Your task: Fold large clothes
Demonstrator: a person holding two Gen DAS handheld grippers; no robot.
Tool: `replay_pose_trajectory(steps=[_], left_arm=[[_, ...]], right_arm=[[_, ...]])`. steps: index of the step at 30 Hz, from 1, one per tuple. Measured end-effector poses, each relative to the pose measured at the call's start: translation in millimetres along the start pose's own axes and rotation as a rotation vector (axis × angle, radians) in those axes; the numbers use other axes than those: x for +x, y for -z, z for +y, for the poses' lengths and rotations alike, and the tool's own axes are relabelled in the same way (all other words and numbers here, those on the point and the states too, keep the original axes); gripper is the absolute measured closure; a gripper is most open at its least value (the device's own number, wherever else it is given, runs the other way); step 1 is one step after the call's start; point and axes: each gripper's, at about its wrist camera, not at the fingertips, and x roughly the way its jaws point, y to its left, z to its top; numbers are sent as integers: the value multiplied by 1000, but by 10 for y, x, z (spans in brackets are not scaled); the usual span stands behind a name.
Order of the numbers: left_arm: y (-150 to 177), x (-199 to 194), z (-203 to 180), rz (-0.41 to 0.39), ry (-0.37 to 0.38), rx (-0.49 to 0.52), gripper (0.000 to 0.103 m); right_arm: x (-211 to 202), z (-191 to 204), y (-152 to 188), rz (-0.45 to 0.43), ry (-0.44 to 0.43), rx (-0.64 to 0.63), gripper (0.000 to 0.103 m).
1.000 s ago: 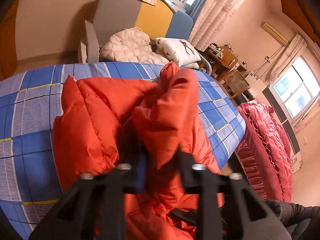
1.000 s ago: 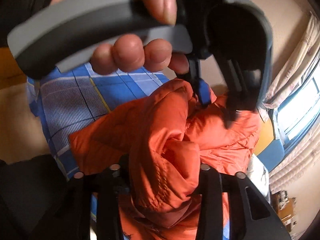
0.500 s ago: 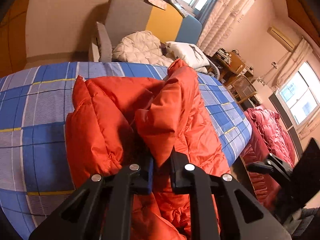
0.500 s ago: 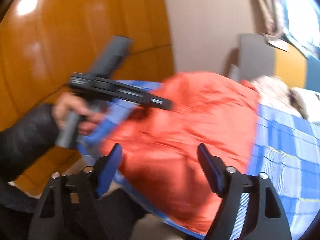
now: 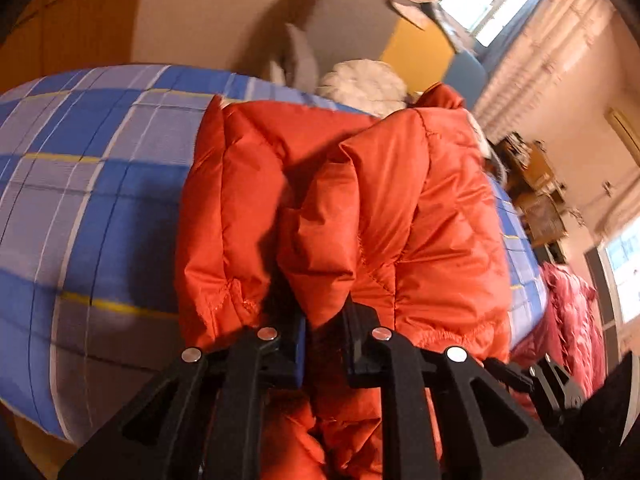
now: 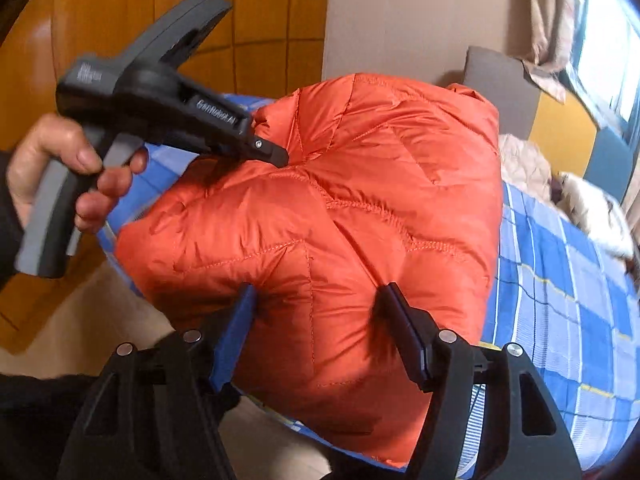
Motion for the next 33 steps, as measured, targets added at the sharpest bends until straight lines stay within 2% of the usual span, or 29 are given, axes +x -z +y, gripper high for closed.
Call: replay_pose_trajectory(steps=[5, 10, 12, 14, 16, 17, 21, 25, 29, 33], left_arm=[[125, 55, -5, -39, -77, 18, 89], [259, 97, -122, -108, -156, 65, 89], [273, 70, -121, -129, -171, 76, 89], [313, 45, -153, -150, -194, 100, 90], [335, 11, -173, -164, -201, 114, 90], [337, -4, -178, -169, -204, 116, 90], [339, -44, -183, -186, -194, 119, 90], [374, -70, -202, -204, -194, 126, 90], [382, -80, -191, -213, -189, 127, 90], [382, -79, -187, -217, -188, 130, 90]], right_arm=[[122, 181, 47, 4, 44, -54, 37], [148, 116, 48, 6, 2, -43, 37], [108, 62, 40, 12, -50, -38, 37], [26, -67, -8, 30, -147, -4, 38], [-110, -281, -96, 30, -254, 72, 38], [-187, -379, -144, 14, -270, 99, 38], [-335, -784, -357, -38, -280, 209, 38], [-251, -1121, -615, -63, -228, 285, 38], [-30, -1301, -876, -59, -211, 337, 38], [197, -1318, -1110, -43, -206, 321, 38]])
